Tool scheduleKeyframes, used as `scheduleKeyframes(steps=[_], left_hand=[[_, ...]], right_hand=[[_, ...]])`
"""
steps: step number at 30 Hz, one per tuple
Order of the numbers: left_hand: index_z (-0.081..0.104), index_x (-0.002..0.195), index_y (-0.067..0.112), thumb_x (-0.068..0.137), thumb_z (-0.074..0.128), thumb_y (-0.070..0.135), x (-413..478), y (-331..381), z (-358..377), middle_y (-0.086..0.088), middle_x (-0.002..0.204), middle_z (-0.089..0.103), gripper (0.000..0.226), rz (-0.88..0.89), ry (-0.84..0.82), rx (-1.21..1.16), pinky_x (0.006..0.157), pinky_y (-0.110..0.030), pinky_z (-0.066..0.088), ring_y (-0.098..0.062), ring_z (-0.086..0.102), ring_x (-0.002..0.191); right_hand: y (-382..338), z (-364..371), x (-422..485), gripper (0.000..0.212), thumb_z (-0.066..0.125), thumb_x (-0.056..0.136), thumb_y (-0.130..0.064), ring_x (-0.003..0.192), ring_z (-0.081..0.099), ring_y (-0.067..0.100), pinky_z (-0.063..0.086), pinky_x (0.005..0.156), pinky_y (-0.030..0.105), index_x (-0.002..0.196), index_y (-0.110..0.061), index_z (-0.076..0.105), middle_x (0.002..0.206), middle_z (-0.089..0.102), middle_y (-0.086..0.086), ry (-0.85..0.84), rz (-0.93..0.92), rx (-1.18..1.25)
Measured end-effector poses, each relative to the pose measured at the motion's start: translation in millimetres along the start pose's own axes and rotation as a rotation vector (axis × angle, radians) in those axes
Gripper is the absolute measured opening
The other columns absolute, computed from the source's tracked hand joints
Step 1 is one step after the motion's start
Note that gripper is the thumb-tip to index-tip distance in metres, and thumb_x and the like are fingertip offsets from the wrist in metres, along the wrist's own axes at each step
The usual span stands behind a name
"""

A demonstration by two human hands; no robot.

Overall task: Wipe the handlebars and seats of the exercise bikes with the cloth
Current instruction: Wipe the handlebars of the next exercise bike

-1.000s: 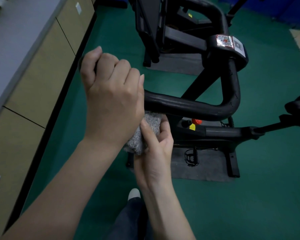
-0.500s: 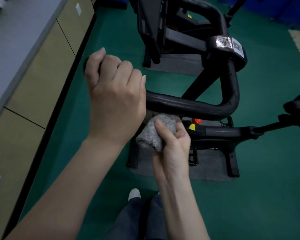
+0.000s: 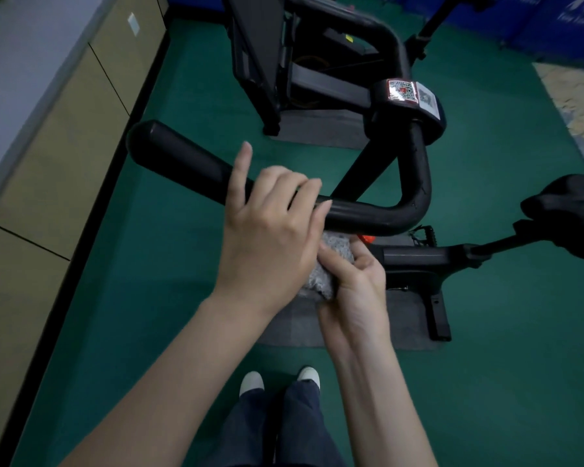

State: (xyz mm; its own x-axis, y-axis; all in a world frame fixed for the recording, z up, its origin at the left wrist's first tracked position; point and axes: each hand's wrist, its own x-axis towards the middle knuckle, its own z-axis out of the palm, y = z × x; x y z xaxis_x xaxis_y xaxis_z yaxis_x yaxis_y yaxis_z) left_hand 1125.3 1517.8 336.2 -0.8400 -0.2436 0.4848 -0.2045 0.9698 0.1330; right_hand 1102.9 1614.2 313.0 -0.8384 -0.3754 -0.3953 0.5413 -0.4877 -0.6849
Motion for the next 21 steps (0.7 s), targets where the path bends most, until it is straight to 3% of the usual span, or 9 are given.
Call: scheduleKeyframes(steps=[6,11,17,21], left_hand=[[0.066,0.110,0.011,0.100,0.043,0.029,-5.0,1.4,10.5,-0.001,0.103,0.067,0.030,-0.026,0.021,-0.006,0.111,-0.038,0.020,-0.023,0.061,0.100],[0.067,0.105,0.012,0.099,0.045,0.030,-3.3,3.9,14.0,-0.001,0.100,0.066,0.029,-0.051,0.056,0.016,0.106,-0.037,0.024,-0.025,0.061,0.098],[0.067,0.102,0.012,0.099,0.046,0.030,-2.5,5.3,18.0,-0.001,0.098,0.066,0.028,-0.066,0.101,0.020,0.105,-0.036,0.024,-0.024,0.061,0.096],[0.066,0.102,0.013,0.100,0.045,0.030,-2.3,5.4,20.3,-0.001,0.097,0.066,0.028,-0.065,0.110,0.044,0.105,-0.037,0.024,-0.024,0.061,0.096]], right_hand=[[-15.9,-18.7,3.6,0.035,0.056,0.084,0.010,0.092,0.066,0.028,0.052,0.089,0.041,0.118,0.001,0.059,0.102,0.068,0.018,0.131,-0.028,0.064],[-16.3,-17.5,0.8,0.030,0.056,0.084,0.010,0.085,0.065,0.024,0.054,0.078,0.033,0.112,0.001,0.061,0.096,0.068,0.016,0.068,0.040,0.019],[-35.1,-33.9,8.6,0.038,0.051,0.085,0.014,0.085,0.066,0.020,0.054,0.083,0.032,0.121,0.002,0.057,0.097,0.069,0.012,0.238,-0.068,0.096],[-26.2,-30.1,4.2,0.027,0.054,0.084,0.013,0.074,0.061,0.016,0.051,0.073,0.030,0.107,0.001,0.060,0.084,0.065,0.009,0.129,0.003,-0.012]])
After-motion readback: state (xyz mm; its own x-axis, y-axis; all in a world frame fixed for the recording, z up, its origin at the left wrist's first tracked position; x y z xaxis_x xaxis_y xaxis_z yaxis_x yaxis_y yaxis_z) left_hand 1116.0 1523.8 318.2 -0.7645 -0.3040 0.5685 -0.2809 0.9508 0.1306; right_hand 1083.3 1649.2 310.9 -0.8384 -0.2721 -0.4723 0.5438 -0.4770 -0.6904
